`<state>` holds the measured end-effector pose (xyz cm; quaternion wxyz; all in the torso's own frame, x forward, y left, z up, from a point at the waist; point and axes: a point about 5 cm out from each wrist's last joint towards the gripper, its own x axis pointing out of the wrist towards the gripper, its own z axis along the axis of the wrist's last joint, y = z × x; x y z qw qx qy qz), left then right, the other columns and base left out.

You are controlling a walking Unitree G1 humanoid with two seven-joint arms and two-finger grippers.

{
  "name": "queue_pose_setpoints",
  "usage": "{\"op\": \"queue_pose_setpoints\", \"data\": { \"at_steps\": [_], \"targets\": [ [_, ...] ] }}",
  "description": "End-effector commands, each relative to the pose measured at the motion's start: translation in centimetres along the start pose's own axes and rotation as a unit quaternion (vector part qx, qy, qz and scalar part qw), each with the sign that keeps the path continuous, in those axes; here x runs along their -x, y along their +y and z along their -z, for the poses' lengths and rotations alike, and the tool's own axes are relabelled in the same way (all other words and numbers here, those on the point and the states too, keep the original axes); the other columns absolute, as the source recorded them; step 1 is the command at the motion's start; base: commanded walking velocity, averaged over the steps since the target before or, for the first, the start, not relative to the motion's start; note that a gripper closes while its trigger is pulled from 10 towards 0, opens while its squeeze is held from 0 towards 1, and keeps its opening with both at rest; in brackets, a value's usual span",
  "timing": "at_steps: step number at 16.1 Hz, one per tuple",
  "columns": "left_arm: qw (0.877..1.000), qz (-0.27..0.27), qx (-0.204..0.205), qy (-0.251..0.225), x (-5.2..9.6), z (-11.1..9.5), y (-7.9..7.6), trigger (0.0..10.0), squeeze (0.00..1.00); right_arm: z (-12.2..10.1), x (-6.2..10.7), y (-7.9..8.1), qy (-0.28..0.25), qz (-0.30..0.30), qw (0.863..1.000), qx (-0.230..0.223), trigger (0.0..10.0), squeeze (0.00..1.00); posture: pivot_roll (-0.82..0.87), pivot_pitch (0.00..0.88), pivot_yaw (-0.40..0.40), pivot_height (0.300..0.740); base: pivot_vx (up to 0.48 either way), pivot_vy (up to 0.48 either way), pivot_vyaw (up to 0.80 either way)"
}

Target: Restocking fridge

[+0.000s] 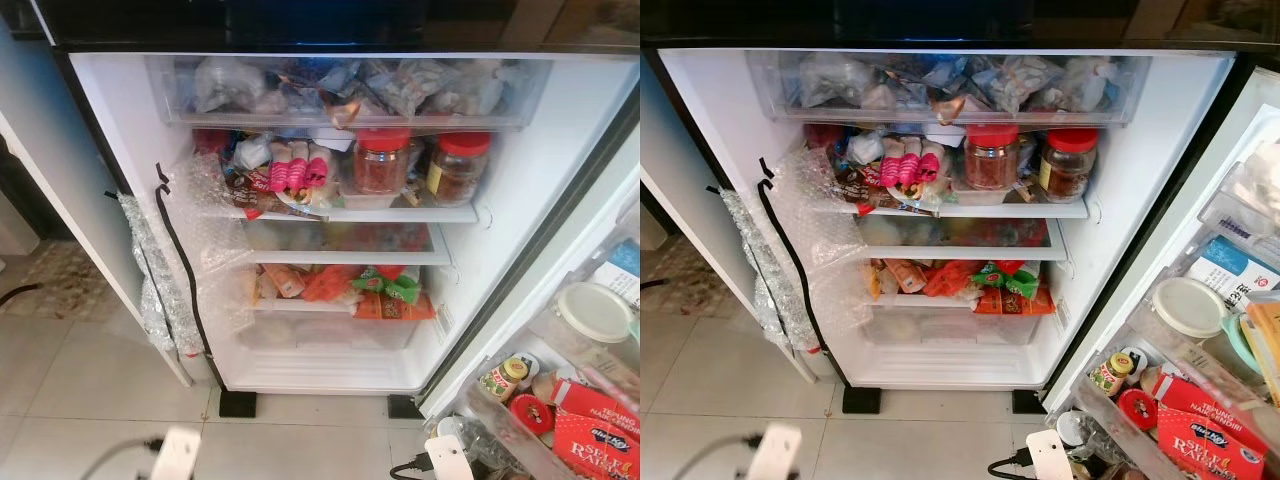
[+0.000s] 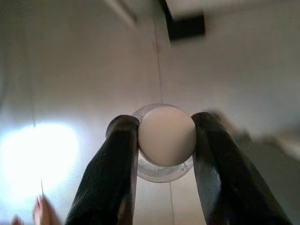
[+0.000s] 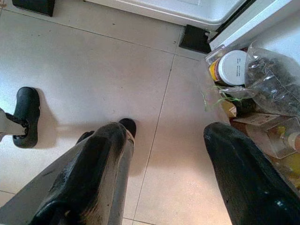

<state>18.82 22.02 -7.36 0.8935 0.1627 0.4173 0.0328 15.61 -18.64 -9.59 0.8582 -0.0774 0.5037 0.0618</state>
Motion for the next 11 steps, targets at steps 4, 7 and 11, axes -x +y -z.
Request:
{"op": "queue_pose_setpoints", "data": {
  "at_steps": [4,7,11],
  "targets": [
    [0.979,-0.011,0.033,-0.199,-0.3,-8.2,1.9,10.0,0.0,0.3,0.0,0.0,0.004,-0.001,1.0,0.001,10.0,0.0,-0.14,0.048,-0.015,0.74,0.0,0.0,0.0],
    [0.954,0.01,0.015,-0.299,0.5,-11.9,1.5,10.0,0.0,0.3,0.1,-0.1,0.005,0.001,1.0,0.002,10.0,0.0,-0.14,0.051,-0.018,0.74,0.0,0.0,0.0],
    [0.914,0.039,0.004,-0.404,2.4,-15.4,0.5,10.0,0.0,0.4,0.1,-0.4,0.012,0.024,0.999,0.017,10.0,0.0,-0.13,0.052,-0.018,0.74,0.0,0.0,0.0]
  ]
}}
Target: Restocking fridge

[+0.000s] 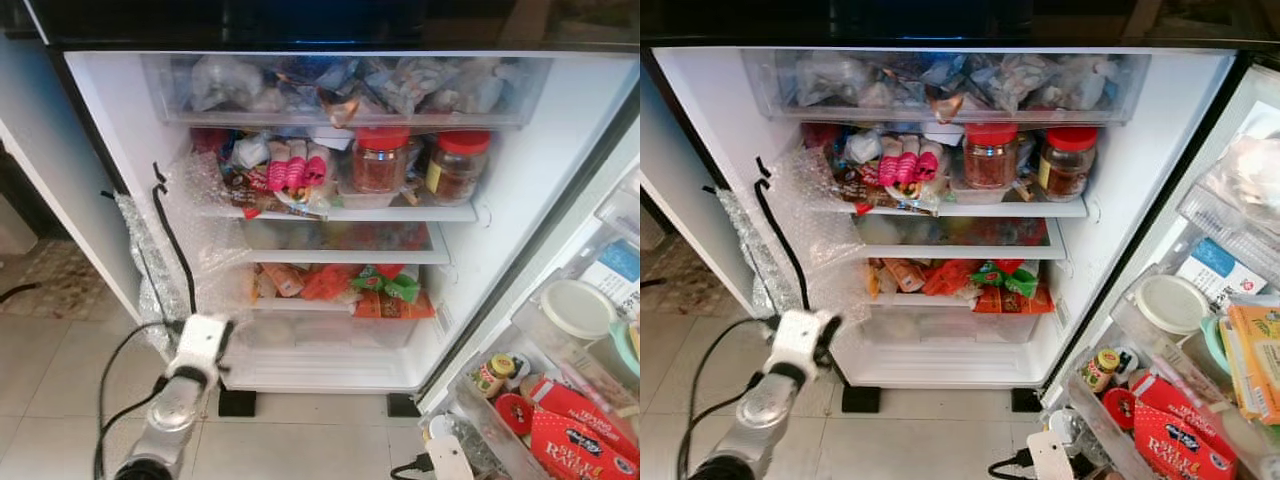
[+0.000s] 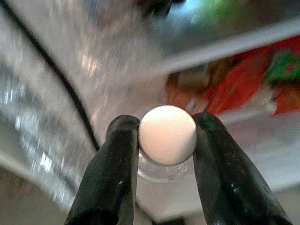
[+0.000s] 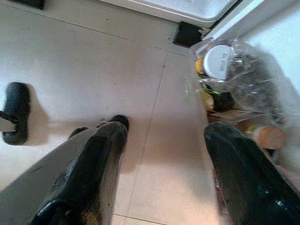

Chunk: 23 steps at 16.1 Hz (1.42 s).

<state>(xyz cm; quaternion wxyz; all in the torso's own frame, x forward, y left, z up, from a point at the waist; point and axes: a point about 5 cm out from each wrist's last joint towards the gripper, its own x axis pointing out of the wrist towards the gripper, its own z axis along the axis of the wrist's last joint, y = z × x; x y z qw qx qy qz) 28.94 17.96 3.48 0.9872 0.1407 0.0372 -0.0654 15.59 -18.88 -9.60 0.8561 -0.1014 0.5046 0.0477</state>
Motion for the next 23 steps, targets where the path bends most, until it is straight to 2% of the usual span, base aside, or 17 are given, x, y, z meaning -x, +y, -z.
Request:
{"op": "queue_pose_setpoints", "data": {
  "at_steps": [1,3,5,6,7,9,16,17,23],
  "targets": [
    [1.0,0.003,0.0,-0.023,-0.1,-0.8,0.0,10.0,0.0,0.4,0.1,-0.5,0.011,0.033,0.999,0.013,10.0,0.0,-0.13,0.052,-0.018,0.74,0.0,0.0,0.0],
    [0.999,0.005,0.002,-0.032,-0.1,-1.1,0.0,10.0,0.0,0.4,0.1,-1.0,0.012,0.086,0.996,0.029,10.0,0.0,-0.13,0.054,-0.016,0.74,0.0,0.0,0.0],
    [0.999,0.004,0.003,-0.037,-0.1,-1.4,0.1,10.0,0.0,0.5,0.3,-1.4,0.002,0.157,0.988,0.015,10.0,0.0,-0.13,0.054,-0.016,0.74,0.0,0.0,0.0],
    [0.999,0.005,0.002,-0.038,0.0,-1.5,0.2,10.0,0.0,0.5,0.6,-1.7,-0.008,0.211,0.977,0.005,10.0,0.0,-0.14,0.056,-0.011,0.74,0.0,0.0,0.0],
    [0.999,0.007,0.002,-0.038,0.0,-1.5,0.2,10.0,0.0,0.5,0.7,-1.7,-0.016,0.232,0.973,-0.007,10.0,0.0,-0.14,0.056,-0.011,0.74,0.0,0.0,0.0],
    [0.999,0.01,0.001,-0.032,0.0,-1.4,0.2,10.0,0.0,0.5,0.7,-1.5,-0.025,0.224,0.974,-0.024,10.0,0.0,-0.14,0.055,-0.009,0.74,0.0,0.0,0.0],
    [0.999,0.013,-0.004,-0.029,0.0,-1.5,0.3,10.0,0.0,0.6,0.6,-1.4,0.002,0.222,0.975,0.0,10.0,0.0,-0.13,0.05,-0.007,0.74,0.0,0.0,0.0],
    [0.999,0.013,-0.006,-0.03,0.0,-1.6,0.4,10.0,0.0,0.5,0.6,-1.5,0.001,0.226,0.974,0.019,10.0,0.0,-0.13,0.05,-0.007,0.74,0.0,0.0,0.0],
    [0.999,0.016,-0.011,-0.032,-0.1,-1.8,0.4,10.0,0.0,0.6,0.6,-1.4,0.008,0.232,0.972,0.024,10.0,0.0,-0.13,0.046,-0.006,0.74,0.0,0.0,0.0]
  ]
}}
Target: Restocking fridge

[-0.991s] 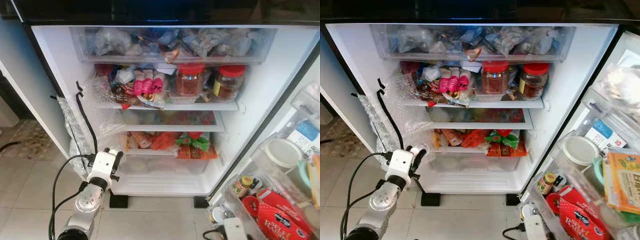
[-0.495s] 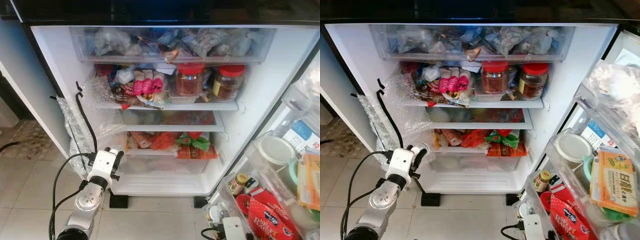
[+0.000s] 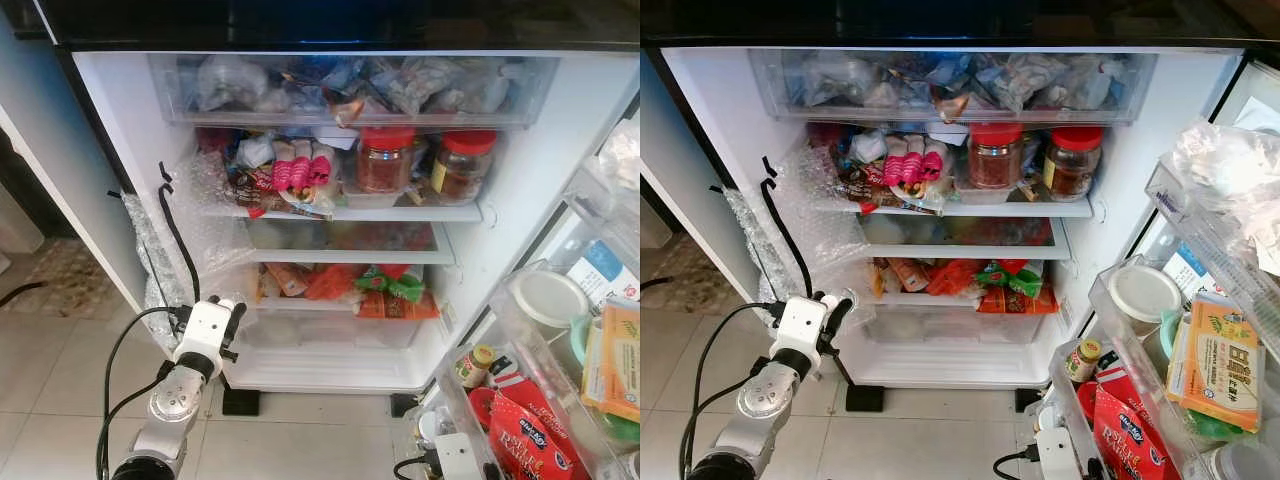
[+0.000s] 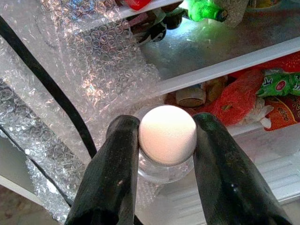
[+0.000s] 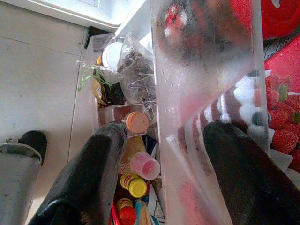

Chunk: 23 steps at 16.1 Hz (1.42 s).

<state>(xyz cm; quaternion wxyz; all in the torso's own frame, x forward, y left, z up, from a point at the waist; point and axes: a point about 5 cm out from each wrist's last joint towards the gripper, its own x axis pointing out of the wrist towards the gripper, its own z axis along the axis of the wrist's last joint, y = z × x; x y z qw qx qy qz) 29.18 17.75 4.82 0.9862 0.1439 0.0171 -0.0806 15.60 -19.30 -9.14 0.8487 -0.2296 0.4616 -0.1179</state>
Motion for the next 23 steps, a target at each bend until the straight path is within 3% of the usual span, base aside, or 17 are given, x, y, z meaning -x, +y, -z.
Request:
{"op": "queue_pose_setpoints", "data": {
  "at_steps": [1,5,10,16,23],
  "targets": [
    [1.0,0.004,-0.006,-0.011,0.0,-0.5,0.2,10.0,0.0,0.8,-0.2,-0.9,0.019,0.021,1.0,-0.001,10.0,0.0,-0.13,0.046,-0.006,0.74,0.0,0.0,0.0],
    [0.997,0.05,0.012,-0.061,-0.5,-2.5,-1.1,10.0,0.0,0.7,-0.2,-0.9,0.016,0.012,1.0,-0.007,10.0,0.0,-0.13,0.051,-0.007,0.74,0.0,0.0,0.0],
    [0.988,0.093,-0.005,-0.122,-0.6,-5.2,-2.1,10.0,0.0,0.7,-0.2,-0.8,0.014,0.009,1.0,-0.008,10.0,0.0,-0.13,0.057,-0.006,0.74,0.0,0.0,0.0],
    [0.987,0.1,-0.006,-0.125,0.1,-5.5,-2.2,10.0,0.0,0.6,-0.2,-0.5,0.011,-0.027,0.998,-0.056,10.0,0.0,-0.13,0.058,-0.005,0.74,0.0,0.0,0.0],
    [0.986,0.109,-0.016,-0.127,0.3,-5.8,-2.7,10.0,0.0,0.6,-0.2,-0.5,0.007,-0.039,0.997,-0.07,10.0,0.0,-0.13,0.057,-0.005,0.74,0.0,0.0,0.0]
  ]
}}
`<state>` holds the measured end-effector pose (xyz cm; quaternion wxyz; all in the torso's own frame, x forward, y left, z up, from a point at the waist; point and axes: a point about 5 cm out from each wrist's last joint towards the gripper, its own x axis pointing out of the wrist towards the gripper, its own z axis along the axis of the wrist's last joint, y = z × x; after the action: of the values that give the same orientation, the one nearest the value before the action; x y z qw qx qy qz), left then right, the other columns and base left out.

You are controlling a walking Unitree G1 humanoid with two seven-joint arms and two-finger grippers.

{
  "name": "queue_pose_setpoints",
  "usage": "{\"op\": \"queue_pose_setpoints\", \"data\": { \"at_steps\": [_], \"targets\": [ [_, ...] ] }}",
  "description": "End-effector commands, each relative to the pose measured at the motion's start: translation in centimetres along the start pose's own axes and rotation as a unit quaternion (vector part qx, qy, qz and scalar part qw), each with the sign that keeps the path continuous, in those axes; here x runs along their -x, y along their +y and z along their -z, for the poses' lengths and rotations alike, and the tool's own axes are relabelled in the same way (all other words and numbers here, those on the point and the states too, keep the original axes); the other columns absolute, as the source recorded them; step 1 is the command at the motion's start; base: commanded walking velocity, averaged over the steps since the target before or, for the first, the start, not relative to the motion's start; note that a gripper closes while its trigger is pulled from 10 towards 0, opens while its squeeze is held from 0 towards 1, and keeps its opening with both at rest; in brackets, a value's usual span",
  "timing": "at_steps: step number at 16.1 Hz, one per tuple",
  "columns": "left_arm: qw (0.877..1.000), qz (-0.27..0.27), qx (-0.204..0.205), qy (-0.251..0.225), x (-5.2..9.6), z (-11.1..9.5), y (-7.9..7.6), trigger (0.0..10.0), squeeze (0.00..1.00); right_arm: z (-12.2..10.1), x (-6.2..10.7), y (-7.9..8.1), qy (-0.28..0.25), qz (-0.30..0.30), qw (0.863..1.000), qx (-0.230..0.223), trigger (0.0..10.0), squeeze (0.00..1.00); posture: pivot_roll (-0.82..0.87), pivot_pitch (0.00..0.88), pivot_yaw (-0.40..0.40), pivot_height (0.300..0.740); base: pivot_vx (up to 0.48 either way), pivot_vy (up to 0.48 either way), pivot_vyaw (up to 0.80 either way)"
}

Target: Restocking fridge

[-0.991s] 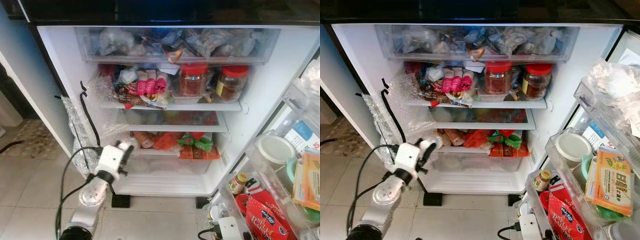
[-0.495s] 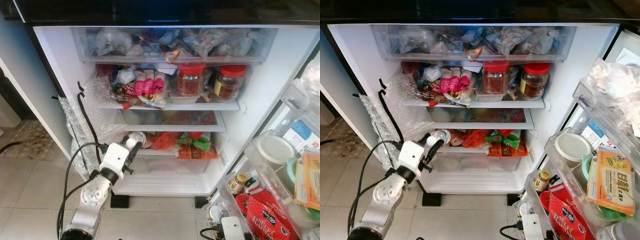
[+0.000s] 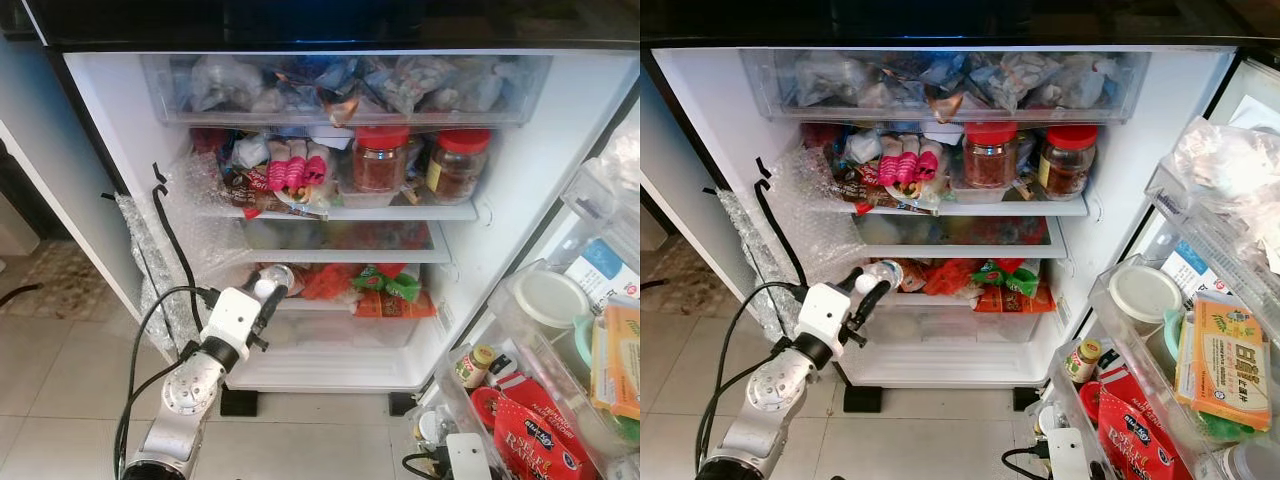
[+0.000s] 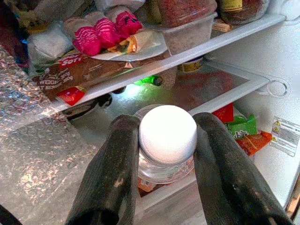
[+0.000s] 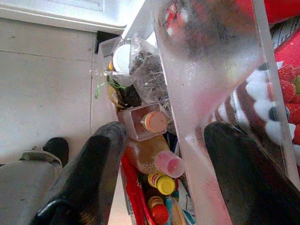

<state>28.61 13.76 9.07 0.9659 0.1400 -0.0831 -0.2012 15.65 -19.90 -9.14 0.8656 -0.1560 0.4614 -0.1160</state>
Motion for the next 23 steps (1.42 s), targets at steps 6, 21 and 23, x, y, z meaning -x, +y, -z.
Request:
{"op": "queue_pose_setpoints", "data": {
  "at_steps": [6,21,23],
  "targets": [
    [1.0,0.004,-0.01,-0.012,-0.22,-0.73,-0.08,10.0,0.0,0.63,0.12,0.02,0.011,-0.002,1.0,-0.009,10.0,0.0,-0.12,0.045,-0.003,0.74,0.0,0.0,0.0],
    [1.0,0.005,-0.013,-0.015,-0.37,-0.87,-0.06,10.0,0.0,0.64,0.12,0.16,0.013,-0.016,1.0,-0.02,10.0,0.0,-0.12,0.052,-0.003,0.628,0.0,0.0,0.0],
    [1.0,0.005,-0.013,-0.015,-0.39,-0.9,-0.06,10.0,0.0,0.51,0.13,0.27,0.006,-0.032,0.999,-0.029,10.0,0.0,-0.12,0.053,-0.003,0.603,0.0,0.0,0.0]
  ]
}}
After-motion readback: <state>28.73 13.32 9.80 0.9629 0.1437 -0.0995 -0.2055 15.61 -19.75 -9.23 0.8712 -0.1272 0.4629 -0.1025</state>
